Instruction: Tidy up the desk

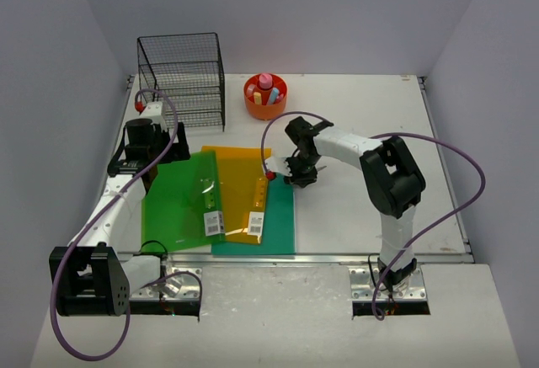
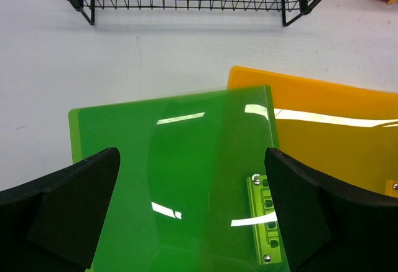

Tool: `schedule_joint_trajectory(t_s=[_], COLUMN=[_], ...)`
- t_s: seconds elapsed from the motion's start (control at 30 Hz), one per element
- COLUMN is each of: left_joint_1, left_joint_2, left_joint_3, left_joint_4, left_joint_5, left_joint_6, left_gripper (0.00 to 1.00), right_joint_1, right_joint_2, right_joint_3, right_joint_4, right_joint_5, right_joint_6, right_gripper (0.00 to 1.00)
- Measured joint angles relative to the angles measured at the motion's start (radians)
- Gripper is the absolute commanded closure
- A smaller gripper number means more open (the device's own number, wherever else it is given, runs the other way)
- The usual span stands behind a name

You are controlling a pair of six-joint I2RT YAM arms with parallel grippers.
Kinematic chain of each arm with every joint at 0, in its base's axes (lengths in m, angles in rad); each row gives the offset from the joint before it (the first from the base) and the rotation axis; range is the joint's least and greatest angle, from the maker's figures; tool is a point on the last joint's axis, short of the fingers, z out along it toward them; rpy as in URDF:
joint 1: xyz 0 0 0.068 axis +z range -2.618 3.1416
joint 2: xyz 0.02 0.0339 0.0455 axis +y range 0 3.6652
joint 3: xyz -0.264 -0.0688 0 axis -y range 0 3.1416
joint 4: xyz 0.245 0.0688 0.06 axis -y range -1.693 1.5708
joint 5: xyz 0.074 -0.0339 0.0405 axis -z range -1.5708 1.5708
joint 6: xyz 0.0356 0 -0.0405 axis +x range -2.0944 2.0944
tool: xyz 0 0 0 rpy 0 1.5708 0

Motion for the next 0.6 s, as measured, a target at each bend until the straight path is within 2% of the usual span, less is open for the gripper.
schedule_joint_trajectory(t_s=[0.13, 0.3, 0.47, 0.6], left_joint_1=[0.000, 0.000, 0.000, 0.000], left_joint_2=[0.000, 0.000, 0.000, 0.000], left_joint_3=[-0.001, -0.001, -0.001, -0.001], left_joint_4=[0.000, -0.001, 0.000, 0.000], left_joint_5=[0.000, 0.000, 0.000, 0.000], left_joint_6=[0.000, 0.000, 0.000, 0.000], left_gripper=[0.00, 0.00, 0.00, 0.00], right_joint_1=[0.000, 0.000, 0.003, 0.005], right_joint_2=[0.021, 0.028, 0.021, 0.000], right_joint_3=[-0.002, 0.001, -0.015, -0.042], right_joint_4=[0.040, 0.059, 0.069, 0.085], right_joint_5=[0.009, 0.022, 0.035, 0.046], right_joint_6=[0.010, 0.026, 0.032, 0.044], right_gripper=[0.73, 0.81, 1.00, 1.00])
